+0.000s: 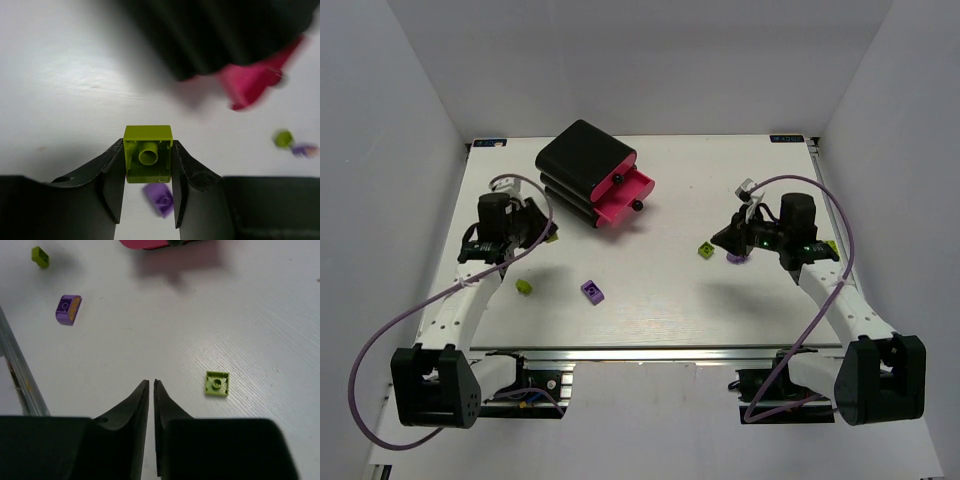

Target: Sort the legos into containers by color

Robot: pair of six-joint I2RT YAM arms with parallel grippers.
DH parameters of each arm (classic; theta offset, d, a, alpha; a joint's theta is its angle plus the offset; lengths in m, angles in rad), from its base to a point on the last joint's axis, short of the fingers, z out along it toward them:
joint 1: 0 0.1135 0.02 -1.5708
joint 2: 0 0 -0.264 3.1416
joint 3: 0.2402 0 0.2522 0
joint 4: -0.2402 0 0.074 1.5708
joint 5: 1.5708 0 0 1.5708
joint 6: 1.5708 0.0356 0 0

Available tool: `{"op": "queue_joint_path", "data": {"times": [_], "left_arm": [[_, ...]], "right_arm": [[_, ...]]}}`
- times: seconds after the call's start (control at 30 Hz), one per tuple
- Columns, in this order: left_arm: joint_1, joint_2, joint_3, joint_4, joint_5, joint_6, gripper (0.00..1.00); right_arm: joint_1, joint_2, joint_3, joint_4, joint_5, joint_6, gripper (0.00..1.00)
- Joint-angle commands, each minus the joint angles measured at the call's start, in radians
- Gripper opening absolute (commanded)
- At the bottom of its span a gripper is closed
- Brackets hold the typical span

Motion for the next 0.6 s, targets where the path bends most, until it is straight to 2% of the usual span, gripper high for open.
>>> {"op": "queue_joint_path", "data": {"times": [0.0, 0.03, 0.1, 0.27, 0.5, 0.57], "left_arm": [[-0.067, -0.021, 0.053, 0.098, 0.364, 0.150, 0.00], [-0.113, -0.018, 0.079, 0.106, 0.374, 0.166, 0.00], [-0.165, 0.008, 0.112, 0.107, 0.371, 0.222, 0.00], [-0.343, 0.124, 0.278, 0.078, 0.241, 0.356, 0.00], [-0.506, 0.301, 0.410, 0.086, -0.047, 0.551, 0.00], [-0.541, 0.362, 0.435, 0.092, -0.182, 0.585, 0.00]], "right_arm": [[-0.009, 0.005, 0.042, 0.000, 0.052, -0.019, 0.09], [-0.011, 0.018, 0.054, -0.012, 0.050, -0.011, 0.00], [-0.011, 0.055, 0.089, -0.055, 0.038, -0.029, 0.00], [-0.019, 0.077, 0.108, -0.080, 0.041, -0.054, 0.00], [-0.020, 0.061, 0.105, -0.067, 0.081, -0.043, 0.00], [-0.025, 0.068, 0.108, -0.061, 0.084, -0.039, 0.00]]}}
